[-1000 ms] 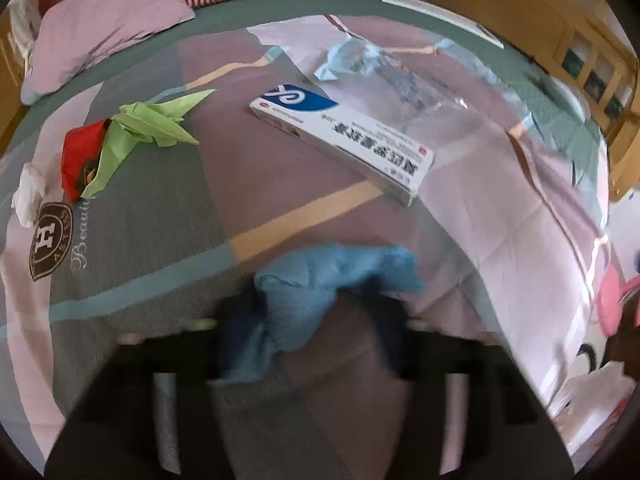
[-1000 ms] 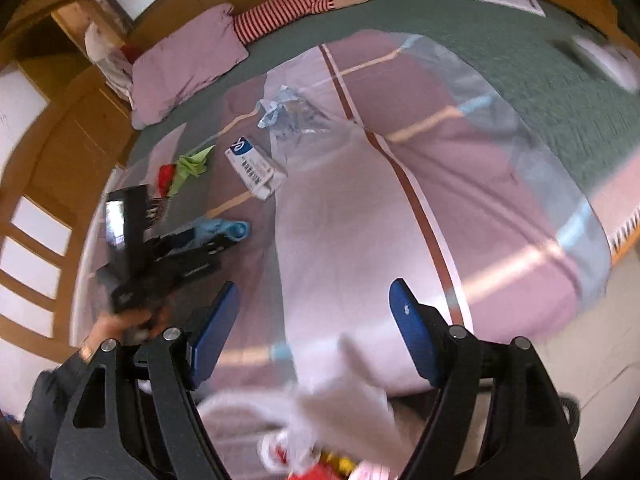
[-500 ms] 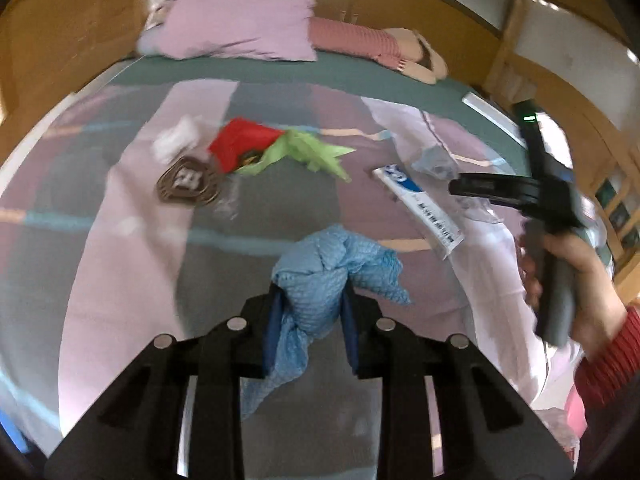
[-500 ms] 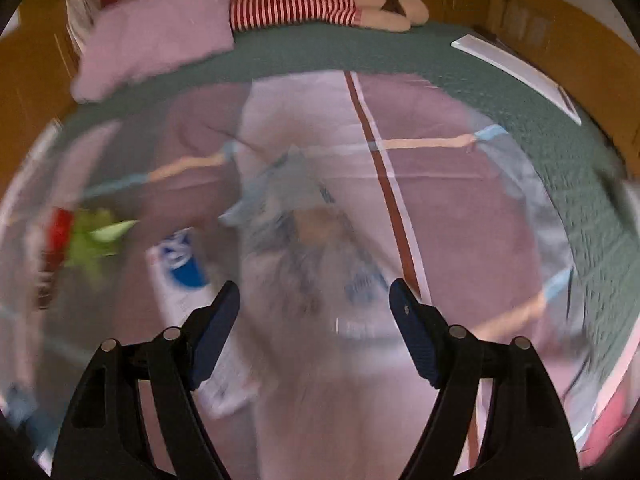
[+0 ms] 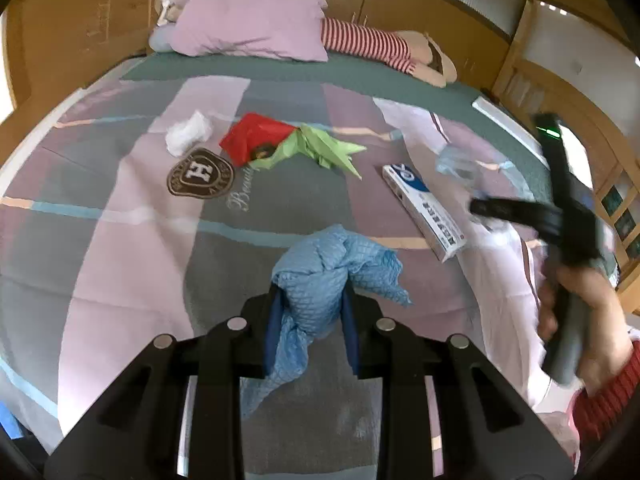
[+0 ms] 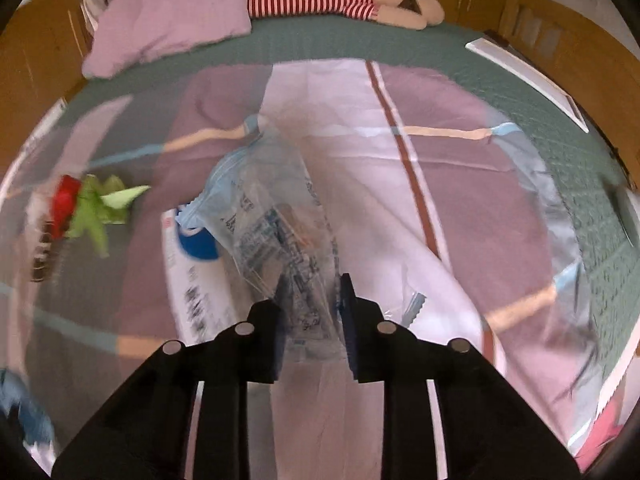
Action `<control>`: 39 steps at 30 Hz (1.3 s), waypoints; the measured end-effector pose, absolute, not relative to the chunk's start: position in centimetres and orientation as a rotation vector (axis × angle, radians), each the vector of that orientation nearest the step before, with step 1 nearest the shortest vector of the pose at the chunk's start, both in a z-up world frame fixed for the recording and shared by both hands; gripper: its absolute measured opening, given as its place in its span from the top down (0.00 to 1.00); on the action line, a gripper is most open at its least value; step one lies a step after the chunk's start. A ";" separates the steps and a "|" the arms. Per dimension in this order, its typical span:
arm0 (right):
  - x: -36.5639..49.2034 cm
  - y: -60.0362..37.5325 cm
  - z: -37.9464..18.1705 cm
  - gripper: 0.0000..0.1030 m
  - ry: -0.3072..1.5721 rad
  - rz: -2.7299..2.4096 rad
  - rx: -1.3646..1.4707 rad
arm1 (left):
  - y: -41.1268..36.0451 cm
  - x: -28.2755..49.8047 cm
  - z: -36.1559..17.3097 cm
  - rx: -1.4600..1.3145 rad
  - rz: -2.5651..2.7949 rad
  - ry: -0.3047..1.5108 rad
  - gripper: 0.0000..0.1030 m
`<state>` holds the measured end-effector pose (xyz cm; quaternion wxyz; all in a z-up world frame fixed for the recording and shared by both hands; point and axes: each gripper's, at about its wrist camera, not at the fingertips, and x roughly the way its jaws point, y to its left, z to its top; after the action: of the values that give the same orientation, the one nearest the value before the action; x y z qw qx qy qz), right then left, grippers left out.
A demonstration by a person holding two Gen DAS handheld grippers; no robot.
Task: Collect trash
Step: 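Grasp the light blue cloth with the left gripper while the right grasps the clear plastic bag, then carry the cloth and clear bag over the wastebasket and open both grippers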
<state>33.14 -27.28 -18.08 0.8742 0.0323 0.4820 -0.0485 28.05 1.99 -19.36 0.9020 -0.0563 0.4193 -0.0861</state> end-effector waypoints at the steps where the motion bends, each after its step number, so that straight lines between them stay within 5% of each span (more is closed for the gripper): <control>1: 32.3 -27.2 -17.5 0.76 0.995 -0.092 0.070 | 1.9 27.9 -19.2 -0.113 -0.175 0.855 0.74; 25: 4.1 -25.6 -4.4 0.76 0.780 0.163 0.125 | 0.2 6.2 -6.0 0.056 -0.228 0.504 0.74; 39: 0.9 -28.0 -4.7 0.76 0.818 0.138 0.155 | -1.9 1.5 -7.8 0.096 -0.292 0.545 0.74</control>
<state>0.90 -27.95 -4.67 0.9123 0.0750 0.3971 0.0670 1.52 -1.93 -7.78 0.9515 0.0471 0.2680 -0.1439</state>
